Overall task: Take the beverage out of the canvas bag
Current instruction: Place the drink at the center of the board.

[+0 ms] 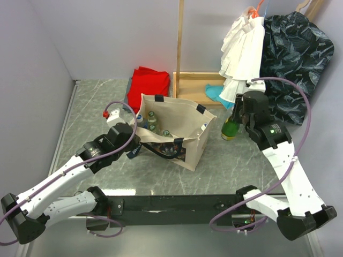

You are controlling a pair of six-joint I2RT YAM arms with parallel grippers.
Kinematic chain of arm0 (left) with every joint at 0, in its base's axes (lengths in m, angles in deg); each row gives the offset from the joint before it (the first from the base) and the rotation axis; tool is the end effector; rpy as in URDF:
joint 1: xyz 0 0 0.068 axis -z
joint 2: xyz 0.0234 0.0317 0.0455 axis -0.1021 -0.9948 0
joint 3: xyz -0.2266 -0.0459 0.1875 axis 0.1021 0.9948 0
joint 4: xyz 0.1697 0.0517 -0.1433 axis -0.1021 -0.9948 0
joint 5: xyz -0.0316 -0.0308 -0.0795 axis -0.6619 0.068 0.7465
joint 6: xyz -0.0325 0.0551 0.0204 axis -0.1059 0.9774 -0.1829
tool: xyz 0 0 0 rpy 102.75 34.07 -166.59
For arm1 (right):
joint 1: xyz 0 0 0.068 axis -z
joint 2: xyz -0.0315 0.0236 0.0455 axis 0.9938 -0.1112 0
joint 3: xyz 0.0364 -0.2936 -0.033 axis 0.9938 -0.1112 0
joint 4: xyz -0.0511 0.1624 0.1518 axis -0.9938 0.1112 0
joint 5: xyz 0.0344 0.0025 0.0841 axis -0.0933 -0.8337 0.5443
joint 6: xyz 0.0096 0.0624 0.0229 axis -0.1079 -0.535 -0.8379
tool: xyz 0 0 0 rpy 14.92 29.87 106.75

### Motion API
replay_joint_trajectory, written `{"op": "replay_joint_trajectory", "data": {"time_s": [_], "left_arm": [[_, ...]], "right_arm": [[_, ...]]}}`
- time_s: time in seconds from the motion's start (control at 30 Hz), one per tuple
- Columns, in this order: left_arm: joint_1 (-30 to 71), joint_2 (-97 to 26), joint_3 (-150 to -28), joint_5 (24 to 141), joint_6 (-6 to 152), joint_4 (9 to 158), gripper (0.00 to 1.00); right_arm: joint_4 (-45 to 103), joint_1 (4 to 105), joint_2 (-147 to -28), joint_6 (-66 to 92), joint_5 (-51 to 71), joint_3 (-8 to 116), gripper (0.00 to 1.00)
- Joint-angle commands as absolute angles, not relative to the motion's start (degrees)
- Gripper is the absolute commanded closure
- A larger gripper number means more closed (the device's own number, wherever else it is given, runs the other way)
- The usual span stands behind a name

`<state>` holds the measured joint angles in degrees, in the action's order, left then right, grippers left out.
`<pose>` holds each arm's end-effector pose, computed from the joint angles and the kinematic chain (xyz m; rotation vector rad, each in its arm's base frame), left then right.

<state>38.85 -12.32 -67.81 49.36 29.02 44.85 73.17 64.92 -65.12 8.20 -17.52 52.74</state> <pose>0.1237 -0.0910 0.3219 -0.4332 2.1669 -0.5111 0.1601 0.0346 0.4162 0.0919 2.0335 -0.0329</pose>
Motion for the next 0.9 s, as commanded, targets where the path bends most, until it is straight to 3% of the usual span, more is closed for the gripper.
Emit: {"op": "replay_joint_trajectory", "data": {"time_s": [0.0,0.3,0.87], "left_arm": [[39.0,-12.2,-68.0,50.8,30.0,45.5,0.84],[39.0,-12.1,-68.0,50.8,30.2,45.7,0.83],[39.0,-12.6,-68.7,50.3,30.2,45.1,0.84]], "right_arm": [[59.5,65.2,-62.6,6.8,-17.2,50.6,1.0],[51.7,65.5,-62.3,4.9,-16.5,42.2,1.0],[46.3,65.6,-70.1,5.9,-15.6,40.0,1.0]]}}
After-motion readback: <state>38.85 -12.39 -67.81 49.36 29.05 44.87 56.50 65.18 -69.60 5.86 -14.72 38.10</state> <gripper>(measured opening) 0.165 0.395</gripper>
